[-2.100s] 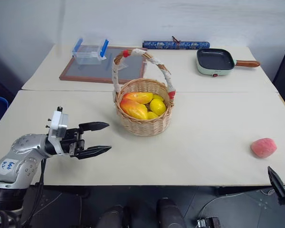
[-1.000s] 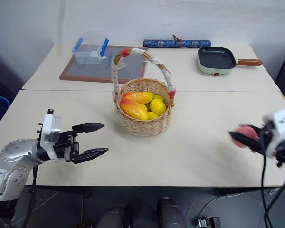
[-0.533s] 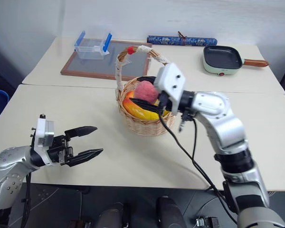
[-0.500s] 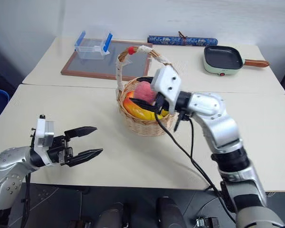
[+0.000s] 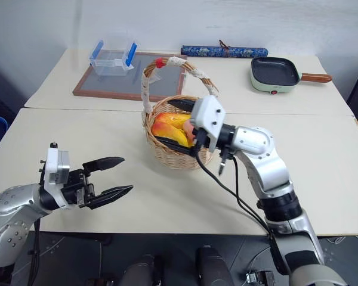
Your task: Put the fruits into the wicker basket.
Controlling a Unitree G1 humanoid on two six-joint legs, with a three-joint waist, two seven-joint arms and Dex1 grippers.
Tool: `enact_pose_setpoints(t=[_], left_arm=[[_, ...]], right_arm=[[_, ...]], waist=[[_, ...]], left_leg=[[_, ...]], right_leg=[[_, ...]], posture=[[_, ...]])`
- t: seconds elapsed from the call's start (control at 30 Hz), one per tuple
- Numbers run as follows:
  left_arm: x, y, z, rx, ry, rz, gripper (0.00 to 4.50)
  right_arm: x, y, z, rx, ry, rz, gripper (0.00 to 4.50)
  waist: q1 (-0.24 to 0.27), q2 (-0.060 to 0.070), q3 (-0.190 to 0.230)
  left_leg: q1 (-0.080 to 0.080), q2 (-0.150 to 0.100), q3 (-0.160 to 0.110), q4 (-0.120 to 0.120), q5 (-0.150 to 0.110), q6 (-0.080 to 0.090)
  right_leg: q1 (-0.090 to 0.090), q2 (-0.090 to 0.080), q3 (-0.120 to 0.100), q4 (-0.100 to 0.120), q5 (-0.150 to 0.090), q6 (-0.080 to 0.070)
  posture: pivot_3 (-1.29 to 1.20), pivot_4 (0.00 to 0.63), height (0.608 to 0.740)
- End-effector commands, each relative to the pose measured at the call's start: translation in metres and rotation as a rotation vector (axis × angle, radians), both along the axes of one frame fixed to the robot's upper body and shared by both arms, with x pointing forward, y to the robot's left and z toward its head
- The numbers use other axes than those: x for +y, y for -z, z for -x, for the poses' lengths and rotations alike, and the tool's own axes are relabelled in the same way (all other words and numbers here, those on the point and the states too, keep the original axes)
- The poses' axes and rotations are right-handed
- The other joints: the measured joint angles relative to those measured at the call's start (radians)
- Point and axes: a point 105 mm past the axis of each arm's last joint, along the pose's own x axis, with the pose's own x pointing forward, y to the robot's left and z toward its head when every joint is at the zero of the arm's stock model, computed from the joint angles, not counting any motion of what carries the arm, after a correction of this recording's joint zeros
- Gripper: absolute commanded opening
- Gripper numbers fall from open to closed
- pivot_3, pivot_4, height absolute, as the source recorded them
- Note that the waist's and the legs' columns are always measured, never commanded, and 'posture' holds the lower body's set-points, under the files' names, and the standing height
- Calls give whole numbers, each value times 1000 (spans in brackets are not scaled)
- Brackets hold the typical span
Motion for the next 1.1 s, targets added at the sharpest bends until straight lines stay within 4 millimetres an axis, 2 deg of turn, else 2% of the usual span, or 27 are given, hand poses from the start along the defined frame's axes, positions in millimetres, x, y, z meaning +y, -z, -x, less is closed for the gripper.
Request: enact_pose_setpoints(t=[0.03, 0.1, 0.23, 0.3, 0.37, 0.43, 0.57, 0.7, 0.8, 0.9, 1.03, 1.1], left_arm=[[-1, -6, 0, -26, 16, 14, 4500], [0, -7, -1, -30, 18, 14, 4500], [3, -9, -3, -37, 14, 20, 4500], [4, -9, -4, -38, 15, 20, 4500], [3, -11, -4, -41, 18, 29, 4500], [1, -12, -4, -43, 26, 40, 4500], [-6, -17, -4, -46, 52, 62, 4500], [-10, -19, -4, -53, 62, 65, 4500], [-11, -20, -1, -58, 62, 63, 4500], [-10, -21, 0, -64, 51, 61, 4500], [-9, -21, 0, -66, 45, 59, 4500], [-10, -20, -1, -64, 50, 61, 4500]], right_arm=[[-27, 12, 33, 120, -118, 36, 4457], [-50, 24, 34, 207, -63, 83, 4457], [-102, 31, 15, 249, 132, 122, 4457], [-124, 24, -1, 229, 231, 111, 4457], [-132, 17, -16, 212, 278, 89, 4457], [-127, 14, -26, 206, 263, 81, 4457], [-91, 12, -49, 219, 179, 55, 4457], [-66, 8, -74, 248, 156, 11, 4457], [-55, 9, -81, 250, 127, 37, 3523], [-56, 6, -81, 256, 107, 31, 2499], [-73, 2, -73, 260, 89, 7, 1085], [-91, 1, -65, 255, 112, 3, 430]], waist=[[8, 0, 0], [9, 0, 0], [4, 0, 0], [-2, 0, 0], [-7, 0, 0], [-8, 1, 1], [-11, 1, 1], [-7, 1, 1], [-1, 1, 1], [1, 1, 1], [1, 1, 1], [3, 1, 1]], left_leg=[[1, 0, 0, 0, 0, 1], [3, -1, -1, 0, -1, 2], [3, -2, 2, 0, 0, 4], [5, -2, 2, 0, 0, 4], [6, -1, 3, 0, 1, 4], [6, -1, 3, 0, 1, 3], [5, 0, 3, 0, 2, 0], [4, 0, 3, 0, 6, -5], [3, -1, 3, 1, 5, -5], [2, -1, 2, 0, 5, -5], [1, 0, 2, 0, 5, -5], [1, 0, 2, -1, 4, -5]], right_leg=[[2, 0, 0, 0, 0, 0], [4, -1, 0, -2, 0, 0], [4, -1, 3, -3, 0, -1], [6, -1, 3, -3, 0, -1], [6, 0, 4, -3, 0, -2], [4, 1, 4, -2, 0, -2], [2, 2, 4, -1, 0, -2], [1, 2, 4, 0, 0, -2], [1, 1, 4, 0, 0, -2], [1, 0, 3, -1, 0, -2], [0, 0, 2, -1, 0, -1], [0, 0, 2, -1, 0, -1]], posture=[[0, 150, 740], [0, 150, 740], [0, 150, 740], [0, 150, 740], [0, 150, 740], [0, 150, 740], [0, 150, 740], [0, 150, 740], [0, 150, 740], [0, 150, 740], [0, 150, 740], [0, 150, 740]])
